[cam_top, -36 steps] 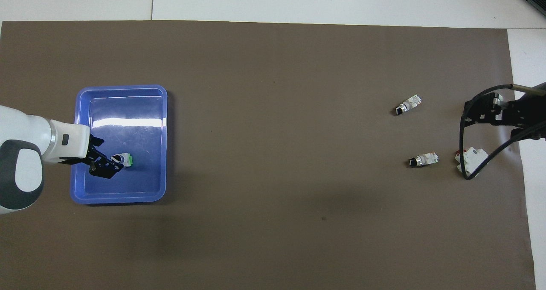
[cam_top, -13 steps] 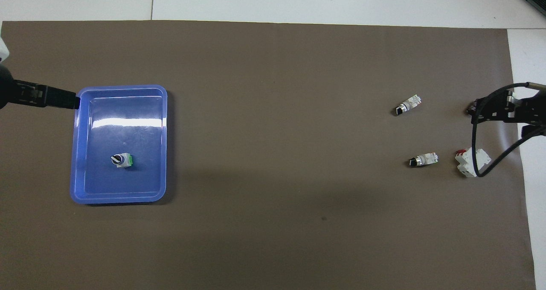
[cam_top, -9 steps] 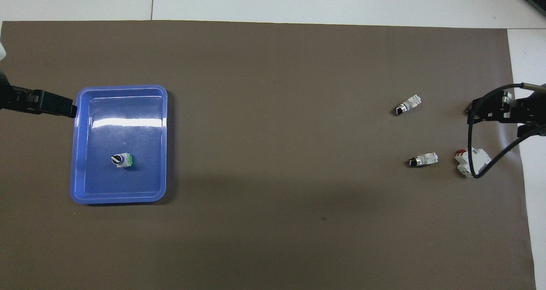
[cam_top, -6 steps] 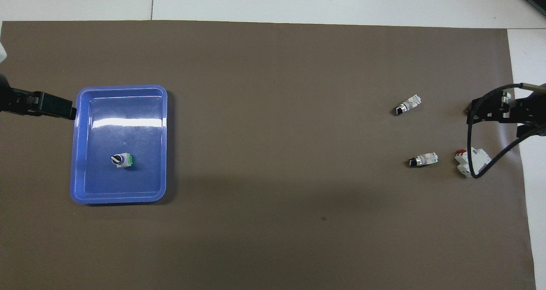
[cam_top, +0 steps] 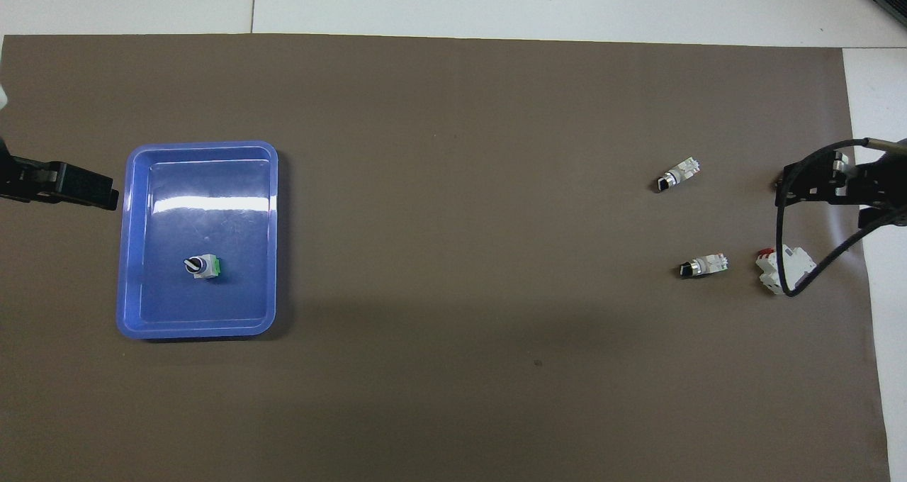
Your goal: Turn and place switch with both arms
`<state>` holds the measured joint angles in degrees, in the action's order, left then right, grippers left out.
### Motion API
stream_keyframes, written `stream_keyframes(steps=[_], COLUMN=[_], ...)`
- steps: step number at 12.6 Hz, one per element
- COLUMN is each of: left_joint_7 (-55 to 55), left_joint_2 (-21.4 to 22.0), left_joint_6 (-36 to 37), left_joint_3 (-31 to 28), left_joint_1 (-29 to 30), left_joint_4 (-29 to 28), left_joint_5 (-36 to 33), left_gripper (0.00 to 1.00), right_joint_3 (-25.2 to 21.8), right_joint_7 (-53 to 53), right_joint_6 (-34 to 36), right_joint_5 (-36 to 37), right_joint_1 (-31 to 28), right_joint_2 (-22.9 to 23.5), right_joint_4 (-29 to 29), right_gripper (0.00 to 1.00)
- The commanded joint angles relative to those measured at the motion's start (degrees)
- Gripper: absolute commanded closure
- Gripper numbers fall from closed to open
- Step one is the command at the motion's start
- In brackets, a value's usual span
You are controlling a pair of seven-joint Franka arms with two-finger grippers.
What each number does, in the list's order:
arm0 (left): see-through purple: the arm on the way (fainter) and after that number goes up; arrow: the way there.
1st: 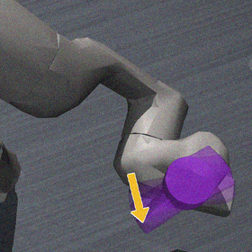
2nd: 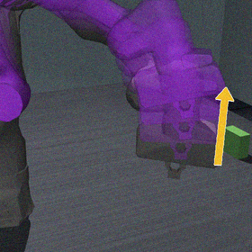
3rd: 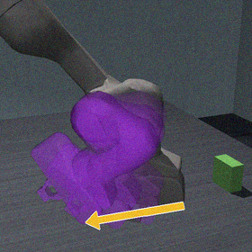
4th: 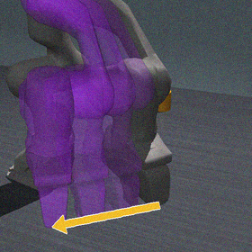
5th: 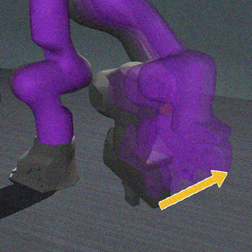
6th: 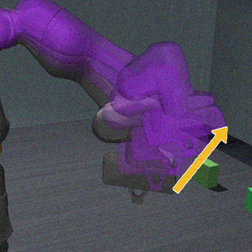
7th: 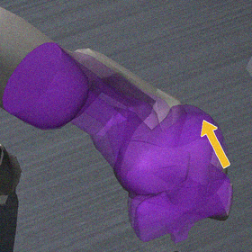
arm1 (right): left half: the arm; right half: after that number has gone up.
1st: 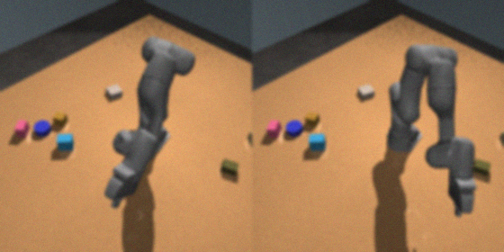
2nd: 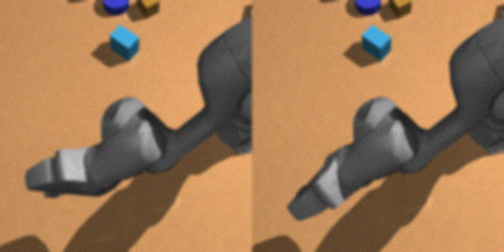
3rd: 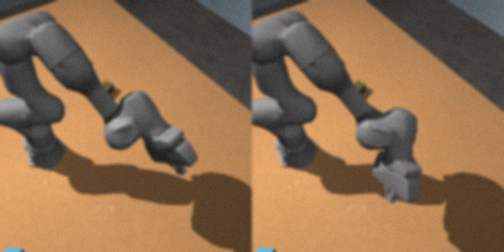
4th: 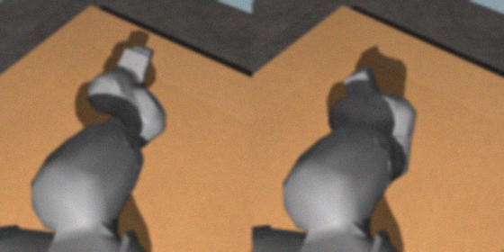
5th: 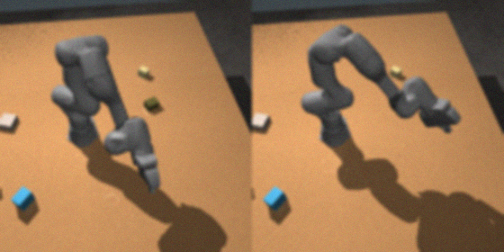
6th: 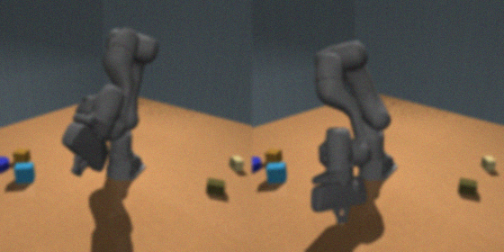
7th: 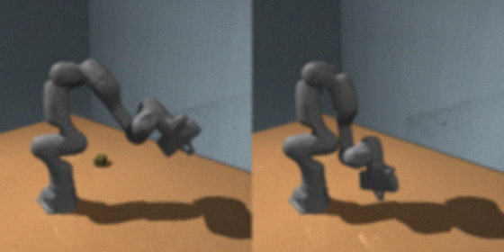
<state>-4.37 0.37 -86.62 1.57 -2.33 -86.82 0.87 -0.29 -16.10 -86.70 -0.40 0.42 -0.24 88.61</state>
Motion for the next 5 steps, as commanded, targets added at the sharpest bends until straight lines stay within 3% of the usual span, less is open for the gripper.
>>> stream_keyframes(steps=[1, 5], left_joint_7=[0.4, 0.4], left_joint_2=[1.4, 1.5], left_joint_6=[1.0, 0.8], left_joint_3=[0.1, 0.2], left_joint_1=[0.8, 1.4], left_joint_4=[-1.0, -1.3], left_joint_5=[-1.1, -1.1], left_gripper=[0.00, 0.00], right_joint_3=[-0.2, -0.2], right_joint_7=[1.6, 1.6], right_joint_6=[-0.6, -0.6], right_joint_5=[-1.2, -1.2], right_joint_1=[-0.2, -0.2], right_joint_2=[-0.5, -0.5], right_joint_4=[0.8, 0.7], right_gripper=[0.00, 0.00])
